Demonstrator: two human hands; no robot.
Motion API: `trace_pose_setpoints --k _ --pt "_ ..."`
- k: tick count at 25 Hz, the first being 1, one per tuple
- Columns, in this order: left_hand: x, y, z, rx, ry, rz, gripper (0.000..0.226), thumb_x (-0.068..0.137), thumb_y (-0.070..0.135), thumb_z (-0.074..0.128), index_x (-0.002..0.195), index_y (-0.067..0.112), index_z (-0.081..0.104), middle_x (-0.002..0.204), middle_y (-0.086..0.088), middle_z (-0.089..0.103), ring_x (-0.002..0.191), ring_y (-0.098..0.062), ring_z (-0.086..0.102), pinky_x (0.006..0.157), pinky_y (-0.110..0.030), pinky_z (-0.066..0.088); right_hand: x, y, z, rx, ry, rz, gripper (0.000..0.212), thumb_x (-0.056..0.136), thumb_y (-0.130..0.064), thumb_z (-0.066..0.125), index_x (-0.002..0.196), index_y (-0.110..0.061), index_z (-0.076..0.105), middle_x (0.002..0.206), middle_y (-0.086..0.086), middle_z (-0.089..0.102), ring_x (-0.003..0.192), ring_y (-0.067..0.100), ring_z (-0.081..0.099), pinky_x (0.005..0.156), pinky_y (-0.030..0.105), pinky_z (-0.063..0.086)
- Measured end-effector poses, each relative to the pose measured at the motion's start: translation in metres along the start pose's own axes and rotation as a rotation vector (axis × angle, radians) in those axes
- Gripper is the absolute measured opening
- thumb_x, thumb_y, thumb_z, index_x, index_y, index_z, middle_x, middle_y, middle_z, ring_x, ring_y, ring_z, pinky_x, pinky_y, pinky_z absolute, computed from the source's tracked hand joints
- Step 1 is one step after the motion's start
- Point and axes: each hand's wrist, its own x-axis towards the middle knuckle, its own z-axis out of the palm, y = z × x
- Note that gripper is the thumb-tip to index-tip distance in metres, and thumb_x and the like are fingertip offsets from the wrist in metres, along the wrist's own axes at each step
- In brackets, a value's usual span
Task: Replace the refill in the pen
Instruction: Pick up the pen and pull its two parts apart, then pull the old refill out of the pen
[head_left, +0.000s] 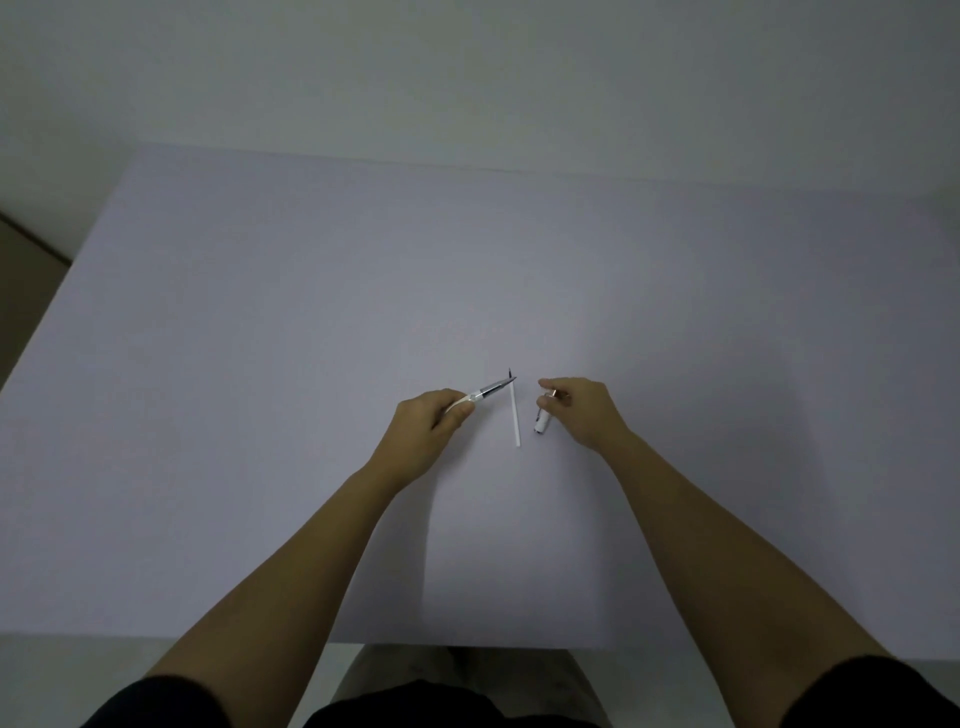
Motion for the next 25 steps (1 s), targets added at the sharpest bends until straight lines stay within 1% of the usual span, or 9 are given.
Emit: trace_pose_setpoints --k 2,5,8,11,14,16,20,23,25 --pt "0.004 0.000 -0.001 -0.006 0.018 -0.015 0.019 0.095 0.031 0.047 0.079 0.026 0.057 0.066 0.014 0.053 0.056 0.001 0.047 0.054 -0.006 0.036 0.008 0.000 0.003 -0.063 -0.009 -0.006 0.035 0.086 -0.017 0.063 0.119 -0.007 0.061 0.115 0.020 0.062 0.108 0.029 0.057 0.094 0.030 0.039" --pt "0.009 -0.003 -0.003 -0.006 0.032 -0.019 0.019 0.095 0.031 0.047 0.079 0.027 0.056 0.065 0.013 0.053 0.055 0.002 0.048 0.054 -0.006 0.036 0.013 0.001 0.005 -0.050 0.038 -0.028 0.036 0.083 -0.013 0.065 0.118 -0.004 0.060 0.107 0.021 0.060 0.095 0.029 0.059 0.085 0.030 0.040" --pt "0.010 -0.009 -0.003 -0.001 0.037 -0.033 0.019 0.095 0.032 0.047 0.079 0.027 0.057 0.066 0.012 0.054 0.056 0.000 0.047 0.055 -0.006 0.036 0.015 0.005 0.009 -0.013 0.043 -0.025 0.035 0.083 -0.012 0.065 0.117 -0.005 0.058 0.102 0.019 0.062 0.082 0.020 0.055 0.080 0.030 0.042" --pt "0.010 -0.012 -0.002 0.000 0.036 -0.050 0.020 0.095 0.033 0.047 0.083 0.024 0.059 0.069 0.009 0.057 0.057 0.000 0.048 0.055 -0.007 0.037 0.015 0.007 0.011 0.007 0.065 0.001 0.034 0.085 -0.015 0.063 0.117 -0.006 0.057 0.104 0.018 0.061 0.084 0.021 0.056 0.082 0.032 0.044" --pt "0.011 -0.011 0.001 -0.014 0.036 -0.063 0.022 0.095 0.034 0.046 0.086 0.021 0.062 0.071 0.004 0.059 0.056 0.000 0.048 0.055 -0.008 0.038 0.010 0.004 0.010 0.043 0.189 -0.051 0.026 0.088 -0.018 0.059 0.112 -0.006 0.061 0.105 0.017 0.062 0.089 0.027 0.062 0.080 0.028 0.044" --pt "0.012 -0.006 0.006 -0.023 0.057 -0.061 0.023 0.095 0.033 0.046 0.087 0.019 0.062 0.069 0.005 0.058 0.056 0.000 0.049 0.055 -0.009 0.038 0.003 -0.005 0.010 0.136 0.223 -0.107 0.019 0.089 -0.021 0.059 0.102 -0.011 0.068 0.100 0.014 0.067 0.086 0.025 0.065 0.078 0.024 0.045" --pt "0.015 0.009 0.015 0.006 0.088 -0.024 0.025 0.096 0.030 0.045 0.083 0.015 0.060 0.069 0.000 0.058 0.061 -0.013 0.048 0.058 -0.024 0.037 -0.009 -0.030 0.014 0.448 0.035 -0.112 0.020 0.088 -0.023 0.061 0.100 -0.012 0.072 0.092 0.003 0.072 0.083 0.012 0.065 0.083 0.026 0.051" --pt "0.016 0.019 0.022 0.056 0.095 0.033 0.027 0.096 0.027 0.045 0.090 0.007 0.062 0.072 -0.006 0.058 0.063 -0.018 0.049 0.059 -0.027 0.037 -0.016 -0.044 0.021 0.701 0.081 -0.071 0.016 0.088 -0.020 0.062 0.091 -0.009 0.072 0.087 0.004 0.070 0.080 0.006 0.063 0.079 0.016 0.051" --pt "0.015 0.024 0.023 0.056 0.099 0.068 0.026 0.096 0.024 0.045 0.091 0.005 0.062 0.071 -0.005 0.056 0.062 -0.017 0.047 0.058 -0.025 0.035 -0.019 -0.046 0.022 0.773 0.108 -0.046 0.017 0.089 -0.022 0.061 0.087 -0.009 0.072 0.086 0.003 0.069 0.081 0.006 0.062 0.078 0.012 0.050"
